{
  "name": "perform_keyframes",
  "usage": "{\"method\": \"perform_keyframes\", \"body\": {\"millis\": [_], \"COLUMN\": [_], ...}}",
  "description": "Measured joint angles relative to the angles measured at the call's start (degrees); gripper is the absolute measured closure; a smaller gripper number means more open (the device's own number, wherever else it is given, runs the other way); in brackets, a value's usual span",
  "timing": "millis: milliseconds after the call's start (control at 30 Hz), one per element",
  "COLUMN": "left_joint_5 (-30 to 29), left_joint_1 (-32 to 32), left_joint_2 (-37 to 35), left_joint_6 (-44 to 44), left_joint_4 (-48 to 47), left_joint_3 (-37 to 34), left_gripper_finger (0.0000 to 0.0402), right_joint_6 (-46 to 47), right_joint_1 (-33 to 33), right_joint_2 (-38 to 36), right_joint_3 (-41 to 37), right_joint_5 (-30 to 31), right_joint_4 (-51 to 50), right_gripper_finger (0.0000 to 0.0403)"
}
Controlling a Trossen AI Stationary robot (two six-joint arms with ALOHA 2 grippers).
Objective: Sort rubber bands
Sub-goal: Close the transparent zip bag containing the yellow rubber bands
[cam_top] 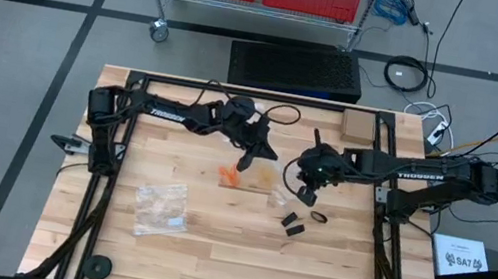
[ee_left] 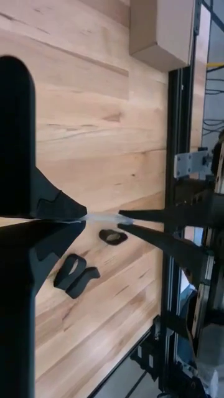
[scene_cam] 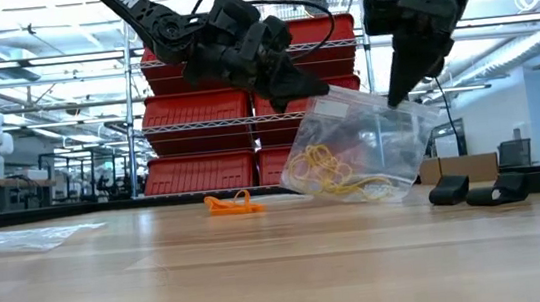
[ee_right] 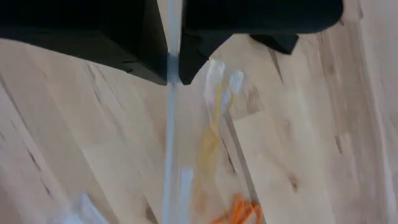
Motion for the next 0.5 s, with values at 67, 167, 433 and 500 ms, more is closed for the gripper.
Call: {"method": "perform_keyframes", "body": {"millis": [67,167,433,500], "left_joint_5": [0.0,0.0,-0.15,-0.21], "left_joint_1": [0.3,0.65,1.2,1.18], "left_joint_2": [0.0,0.0,0.0,0.0], "left_joint_6": [-0.04,-0.07,-0.06,-0.06], "left_joint_4": [-0.1,-0.12,-1.33,-1.65], "left_joint_3": [0.0,0.0,0.0,0.0], "left_gripper_finger": [0.0401,0.0401,0.0401,0.0401], "right_joint_6": [0.42,1.31,4.22,4.76], "right_joint_1": [-0.02,-0.02,-0.02,-0.02], "right_joint_2": [0.0,0.0,0.0,0.0], "right_joint_3": [0.0,0.0,-0.04,0.0], "right_joint_5": [0.0,0.0,0.05,0.19], "right_joint_4": [-1.07,-3.09,-7.76,-8.57], "right_gripper_finger": [0.0396,0.0396,0.0396,0.0396]}}
